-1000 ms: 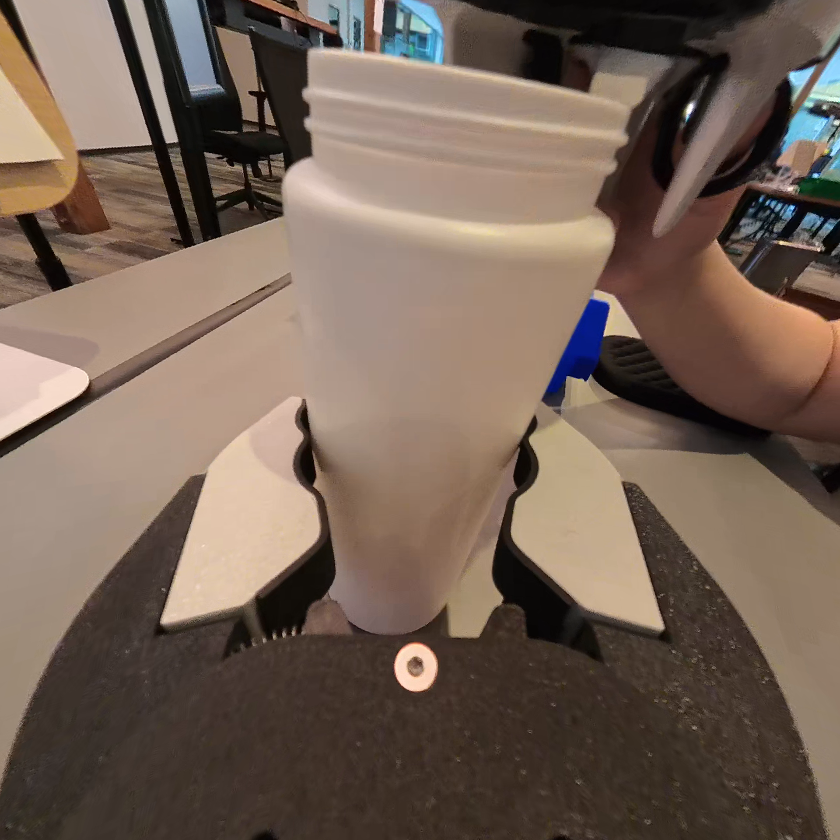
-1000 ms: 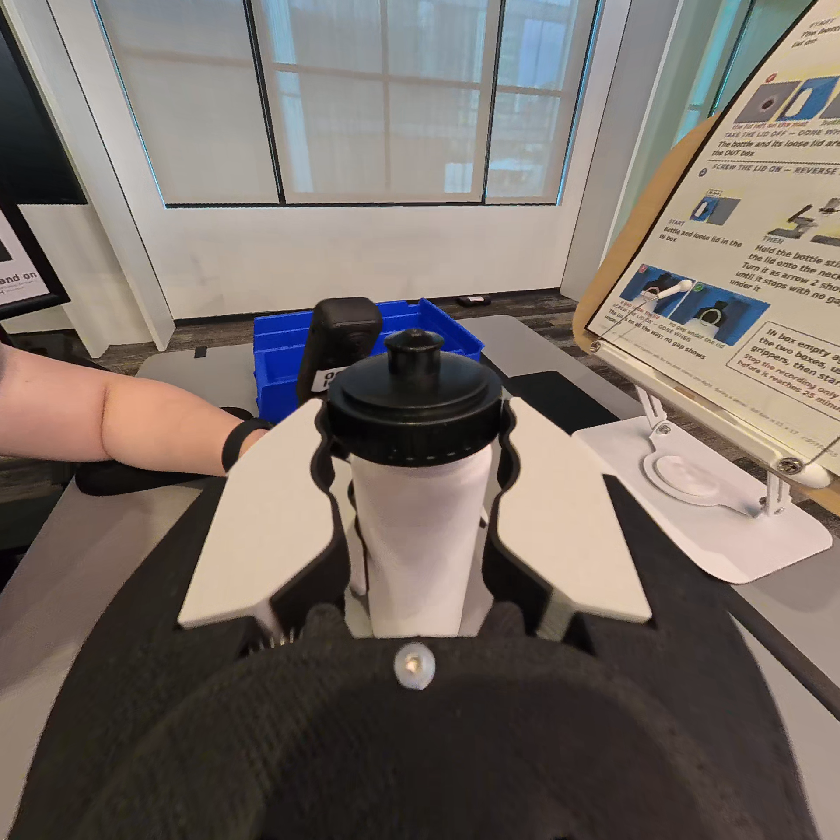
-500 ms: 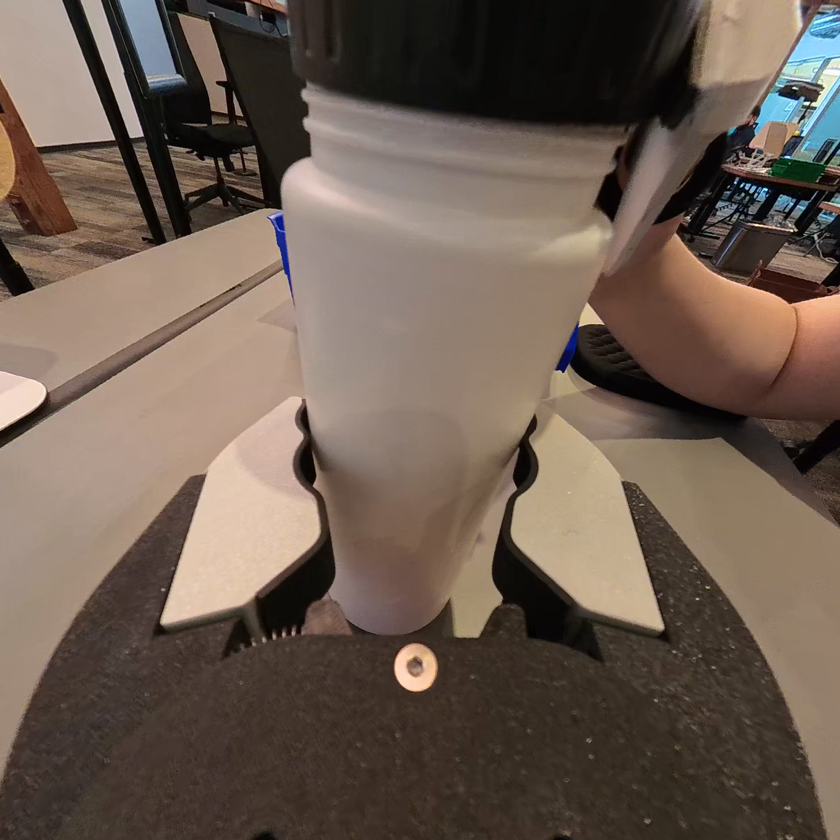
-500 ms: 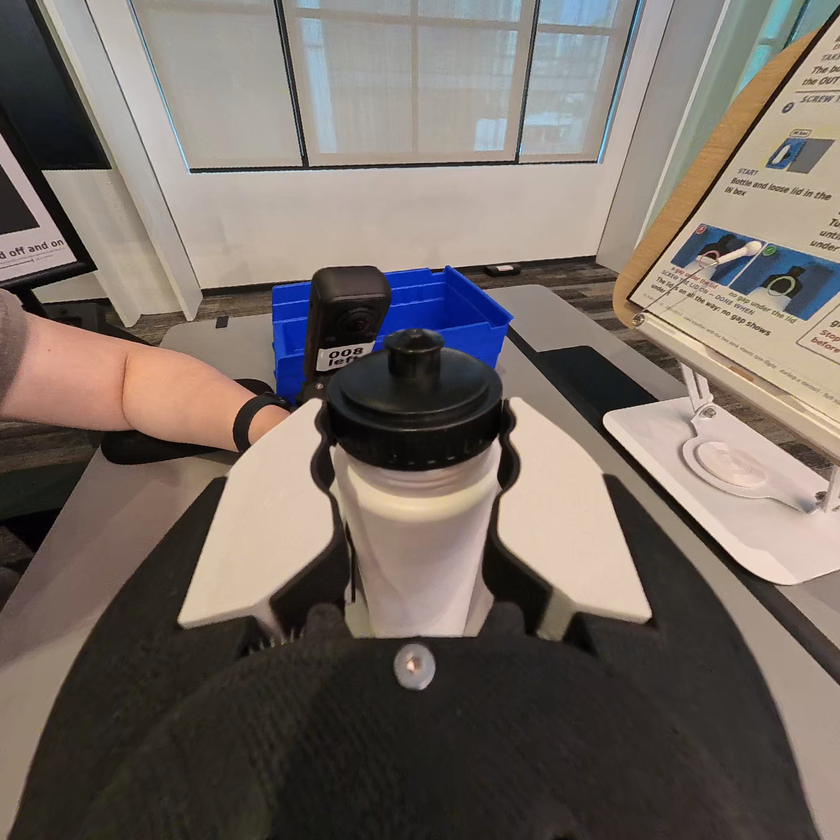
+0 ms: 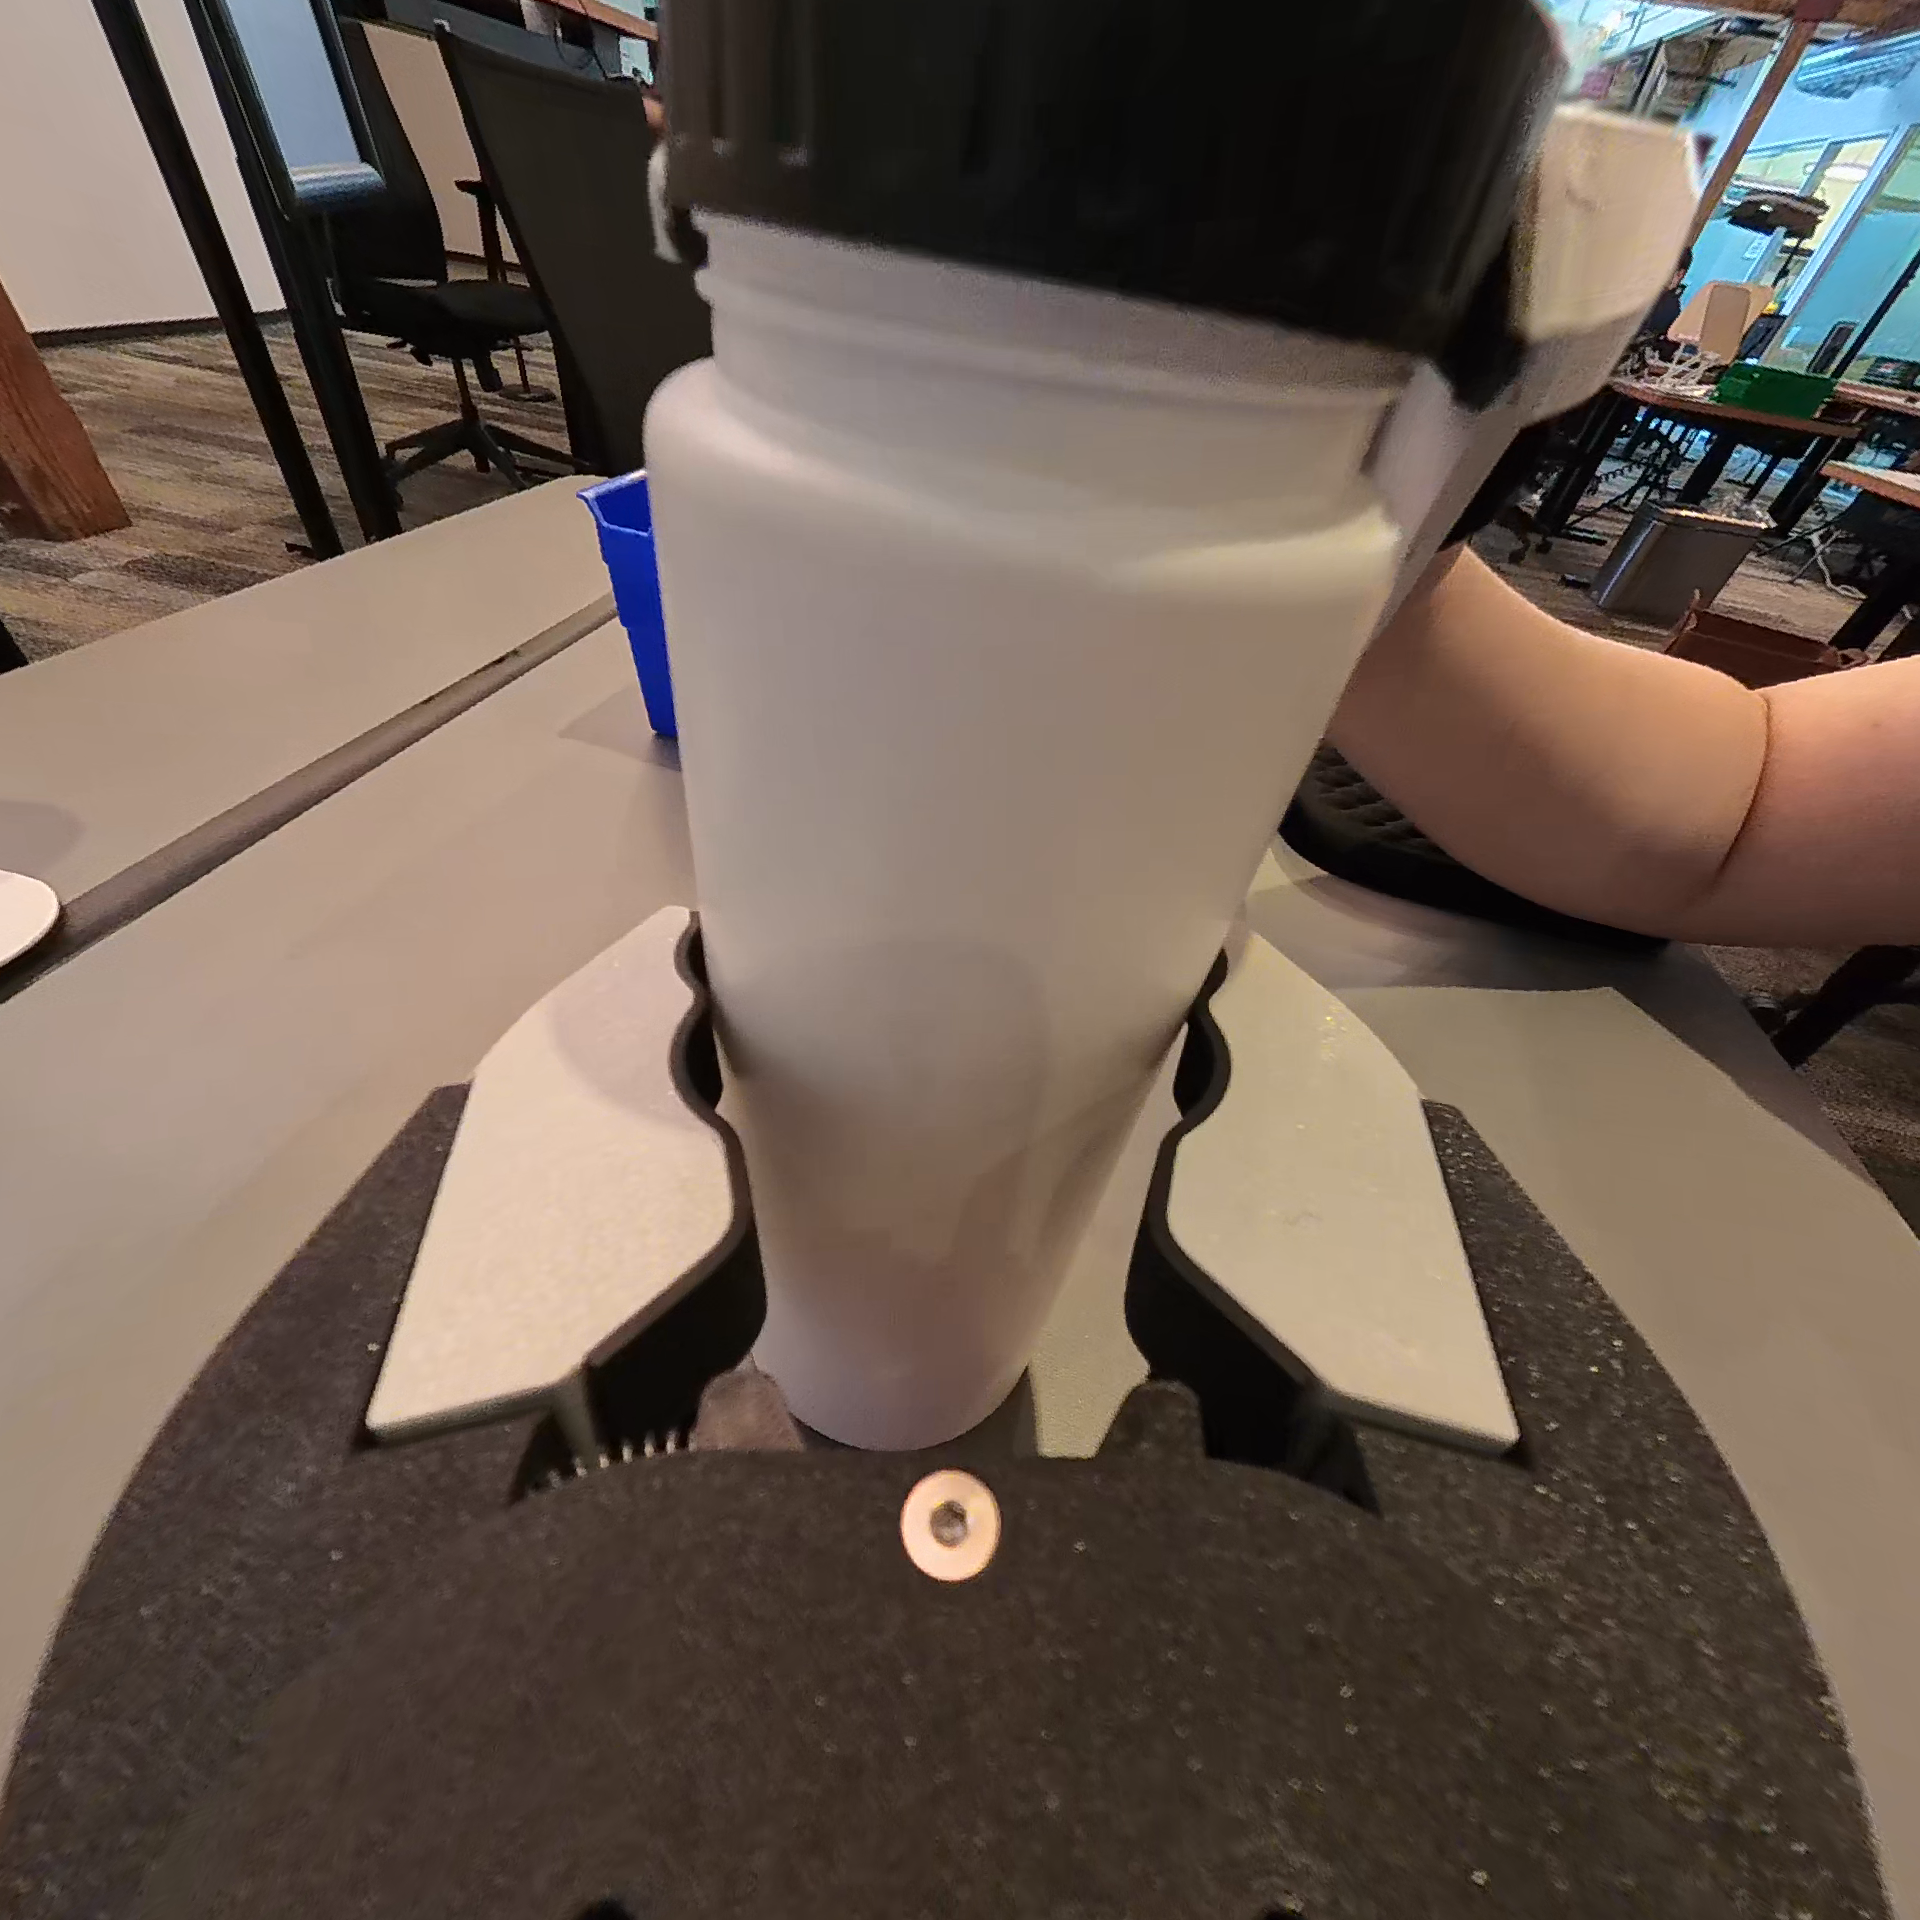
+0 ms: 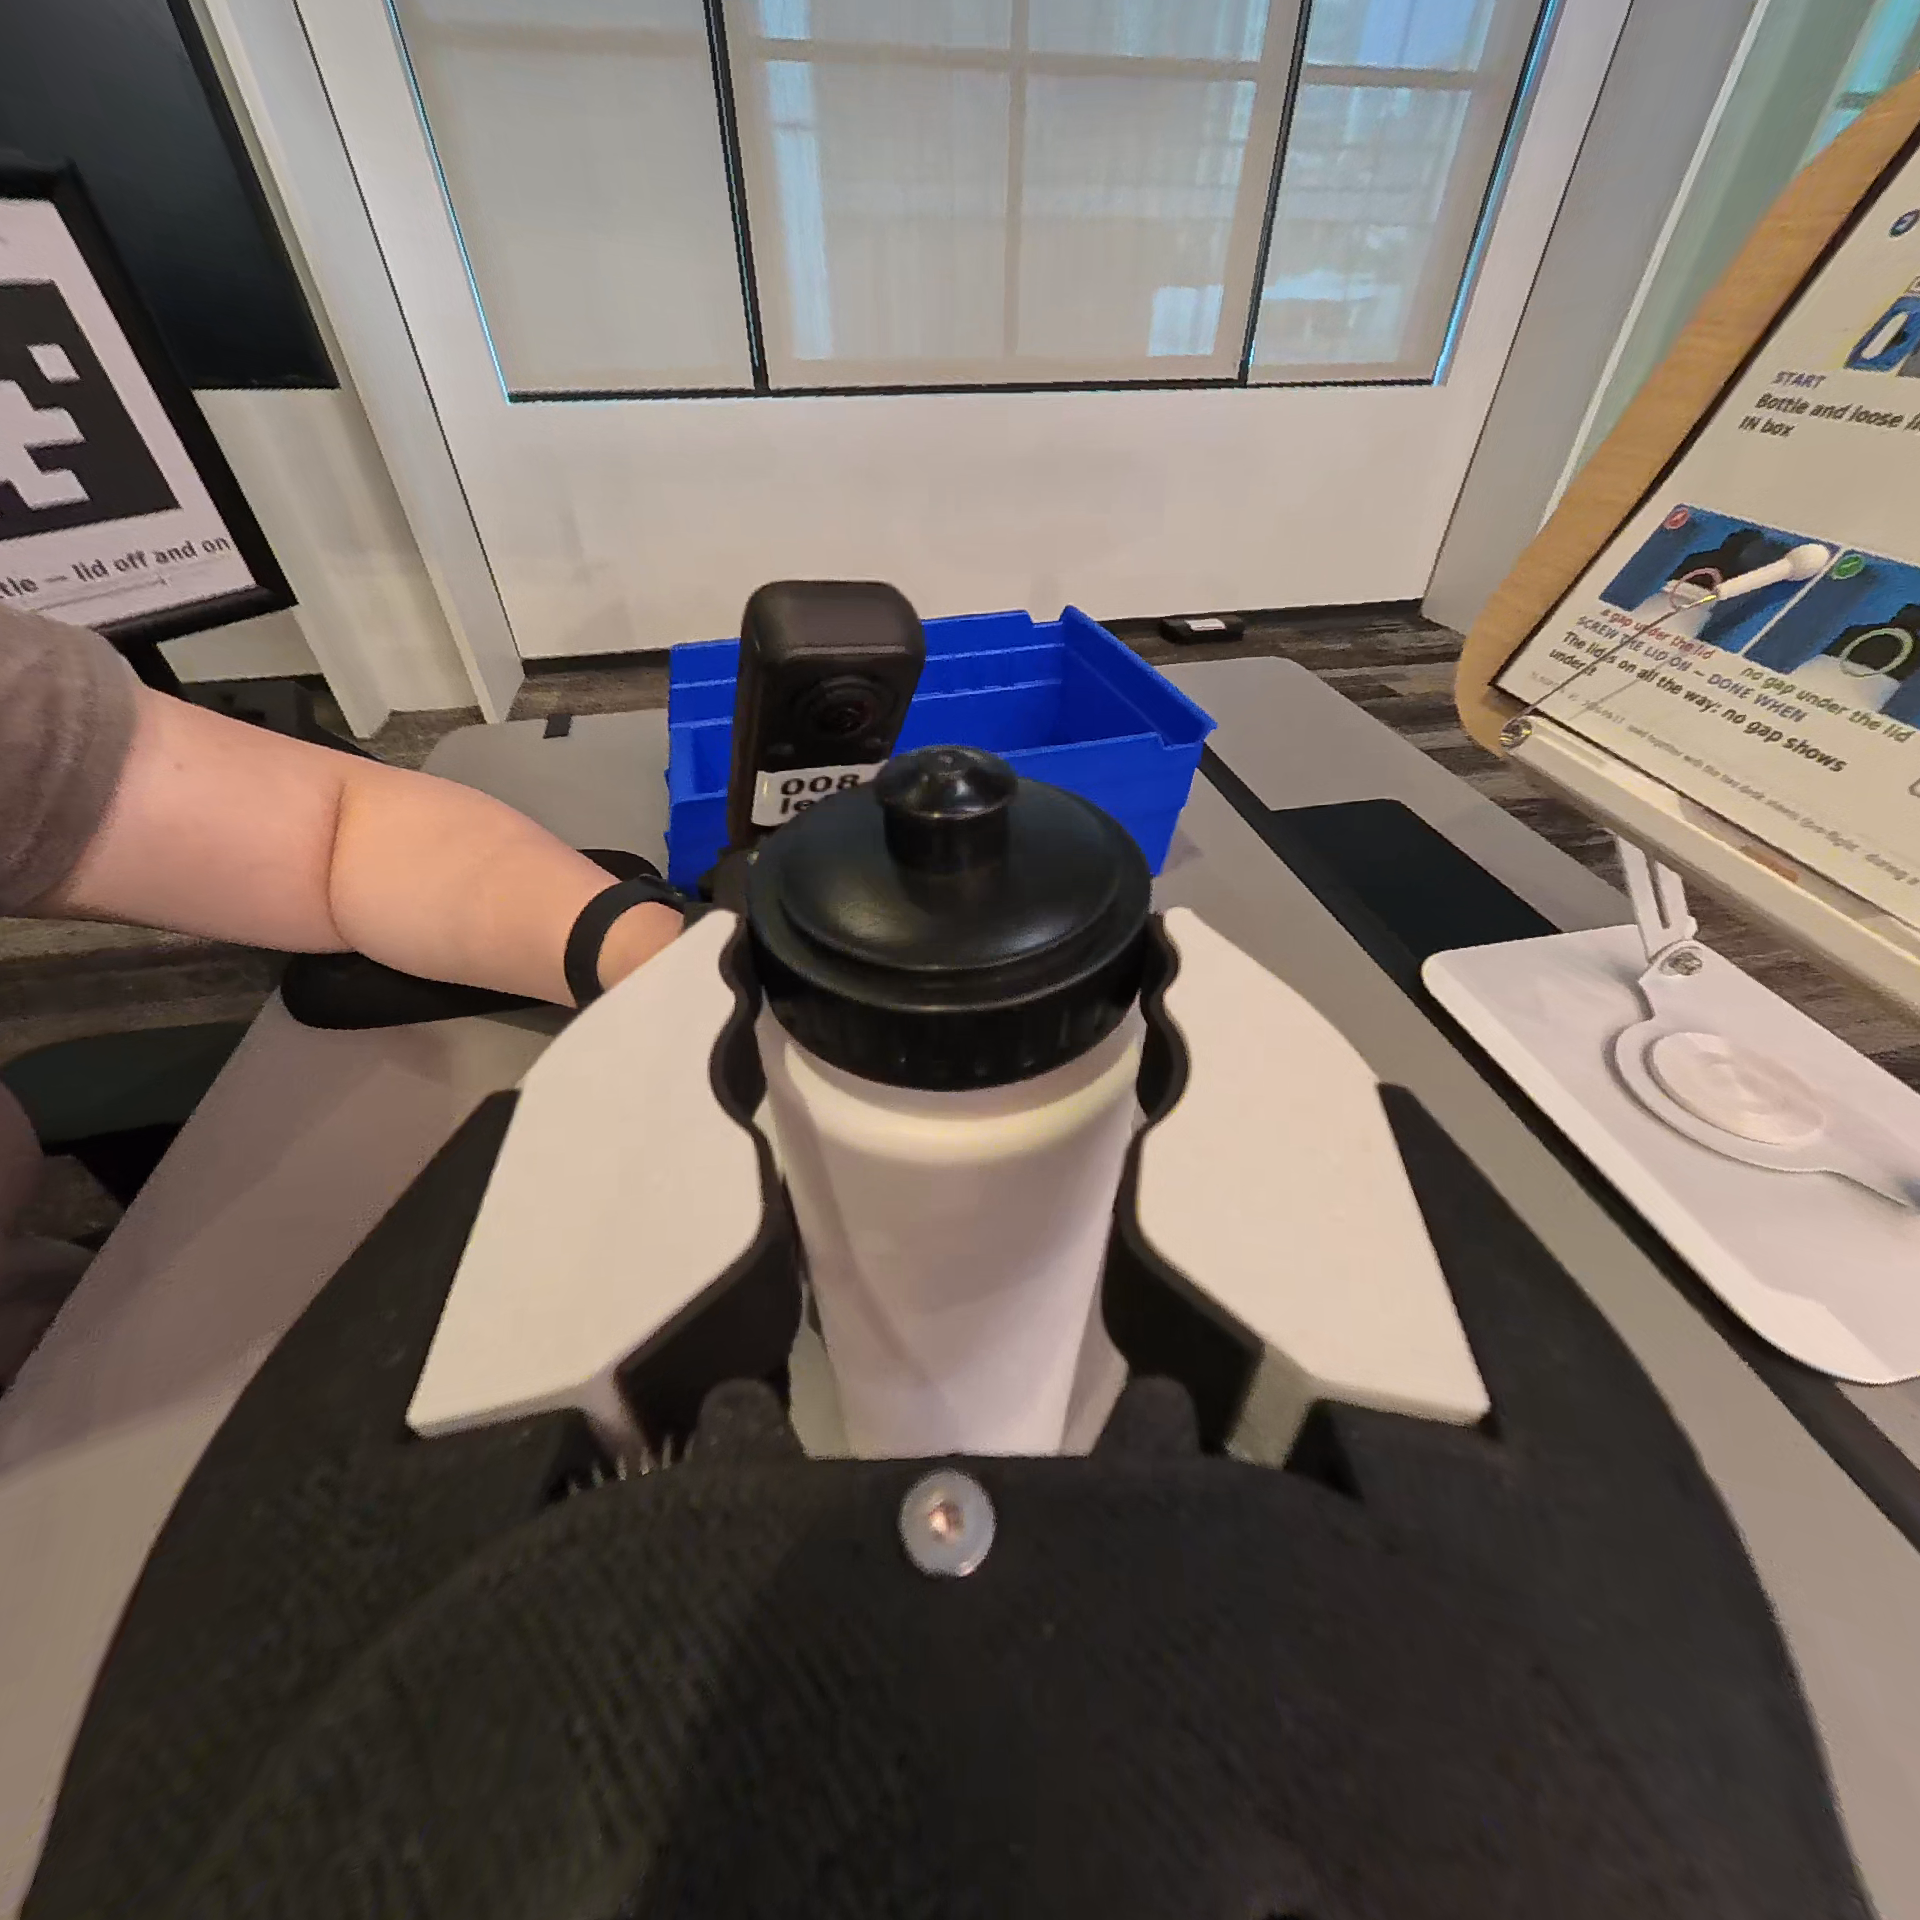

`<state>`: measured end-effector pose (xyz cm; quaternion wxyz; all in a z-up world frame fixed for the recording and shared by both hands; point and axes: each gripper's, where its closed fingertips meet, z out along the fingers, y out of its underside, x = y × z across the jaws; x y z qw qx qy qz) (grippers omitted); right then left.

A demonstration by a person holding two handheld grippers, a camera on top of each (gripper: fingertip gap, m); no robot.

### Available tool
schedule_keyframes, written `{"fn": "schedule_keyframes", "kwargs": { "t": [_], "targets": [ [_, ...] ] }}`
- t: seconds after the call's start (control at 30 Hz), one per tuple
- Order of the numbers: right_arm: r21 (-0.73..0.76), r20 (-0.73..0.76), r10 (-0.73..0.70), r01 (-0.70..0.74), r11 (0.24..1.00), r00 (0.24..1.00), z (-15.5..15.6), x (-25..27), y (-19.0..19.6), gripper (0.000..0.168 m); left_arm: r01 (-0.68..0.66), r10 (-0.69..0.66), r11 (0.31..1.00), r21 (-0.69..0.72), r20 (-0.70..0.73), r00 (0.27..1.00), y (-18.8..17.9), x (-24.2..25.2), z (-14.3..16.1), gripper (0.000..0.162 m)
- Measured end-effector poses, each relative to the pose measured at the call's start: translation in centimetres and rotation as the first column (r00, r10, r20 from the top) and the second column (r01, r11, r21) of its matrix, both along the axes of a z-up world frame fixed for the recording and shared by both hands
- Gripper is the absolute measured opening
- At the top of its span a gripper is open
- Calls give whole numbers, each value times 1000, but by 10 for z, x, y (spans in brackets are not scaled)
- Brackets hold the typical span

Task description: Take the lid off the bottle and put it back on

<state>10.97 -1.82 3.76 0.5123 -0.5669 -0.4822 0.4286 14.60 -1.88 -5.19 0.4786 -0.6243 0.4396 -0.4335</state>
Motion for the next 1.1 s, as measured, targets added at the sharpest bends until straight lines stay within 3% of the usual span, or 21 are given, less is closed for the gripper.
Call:
{"fn": "schedule_keyframes", "kwargs": {
  "t": [0.37,0.7,1.1],
  "targets": [
    [1,144,-110,111,994,983,-3,1,4,72,-64,64,998,-2,-49,997,4,1,-2,87],
    [-6,89,-155,156,988,984,9,3,6,76,-89,89,996,0,-68,994,5,1,-3,87],
    [-28,145,-141,146,989,979,1,0,3,74,-71,71,997,1,-83,994,3,2,-3,87]
  ]
}}
